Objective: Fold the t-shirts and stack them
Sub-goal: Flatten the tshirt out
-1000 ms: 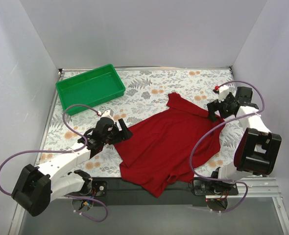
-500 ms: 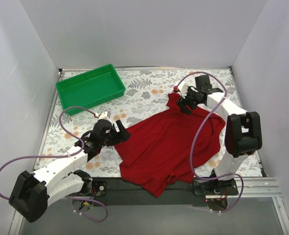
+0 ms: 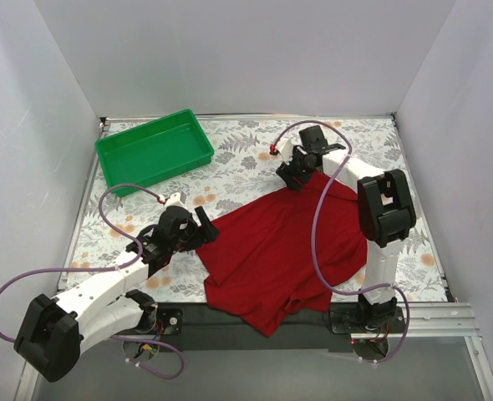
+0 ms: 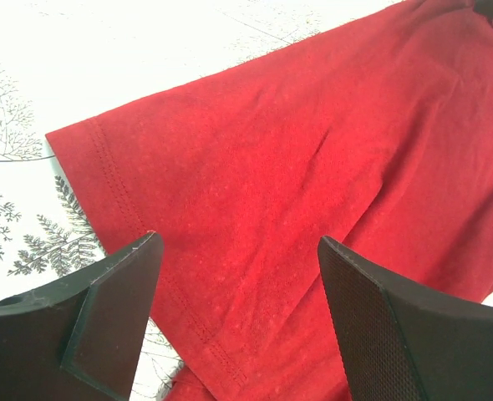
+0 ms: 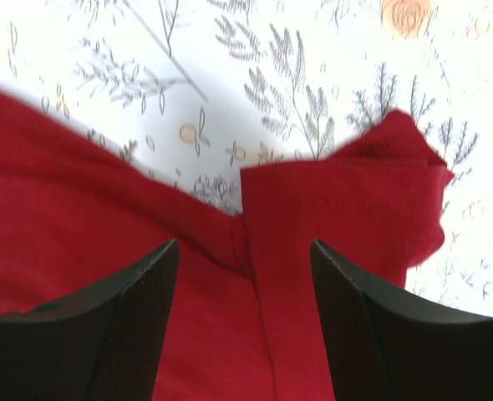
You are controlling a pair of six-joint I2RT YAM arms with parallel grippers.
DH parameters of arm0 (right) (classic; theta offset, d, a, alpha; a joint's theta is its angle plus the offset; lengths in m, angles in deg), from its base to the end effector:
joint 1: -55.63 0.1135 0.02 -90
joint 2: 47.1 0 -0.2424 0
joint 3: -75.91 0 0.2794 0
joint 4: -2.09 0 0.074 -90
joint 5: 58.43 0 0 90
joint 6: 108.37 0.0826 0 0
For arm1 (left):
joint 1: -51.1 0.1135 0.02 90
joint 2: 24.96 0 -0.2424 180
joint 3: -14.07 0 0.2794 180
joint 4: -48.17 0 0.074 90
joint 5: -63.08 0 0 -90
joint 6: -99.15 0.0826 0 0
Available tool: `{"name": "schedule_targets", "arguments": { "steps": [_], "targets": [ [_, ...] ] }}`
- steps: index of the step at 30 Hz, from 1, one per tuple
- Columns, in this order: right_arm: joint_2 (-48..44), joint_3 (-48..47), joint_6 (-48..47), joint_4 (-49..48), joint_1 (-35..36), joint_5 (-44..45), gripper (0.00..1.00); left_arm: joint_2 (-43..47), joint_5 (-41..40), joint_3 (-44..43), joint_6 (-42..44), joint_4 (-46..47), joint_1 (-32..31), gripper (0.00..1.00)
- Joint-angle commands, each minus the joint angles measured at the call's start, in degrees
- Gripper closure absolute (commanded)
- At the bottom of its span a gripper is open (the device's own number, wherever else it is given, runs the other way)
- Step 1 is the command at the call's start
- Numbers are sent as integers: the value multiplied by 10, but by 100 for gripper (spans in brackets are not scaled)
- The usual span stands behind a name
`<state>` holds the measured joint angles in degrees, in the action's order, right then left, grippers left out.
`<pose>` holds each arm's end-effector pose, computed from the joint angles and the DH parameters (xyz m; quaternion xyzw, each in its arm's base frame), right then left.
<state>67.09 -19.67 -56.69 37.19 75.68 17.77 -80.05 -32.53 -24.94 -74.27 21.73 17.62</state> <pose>0.4398 0.1815 0.1211 -0.4927 0.8054 0.0636 0.3234 0.2254 -0.1394 0.1293 -0.4038 0.8205 -0.3192 0.2486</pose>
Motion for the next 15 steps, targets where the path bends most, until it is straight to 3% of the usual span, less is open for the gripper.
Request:
{"name": "schedule_targets", "arguments": {
  "steps": [1, 15],
  "targets": [
    [13, -43, 22, -3, 9, 11, 41, 14, -21, 1, -3, -7, 2, 30],
    [58, -73, 47, -4, 31, 30, 50, 20, -22, 2, -3, -11, 3, 30]
  ]
}}
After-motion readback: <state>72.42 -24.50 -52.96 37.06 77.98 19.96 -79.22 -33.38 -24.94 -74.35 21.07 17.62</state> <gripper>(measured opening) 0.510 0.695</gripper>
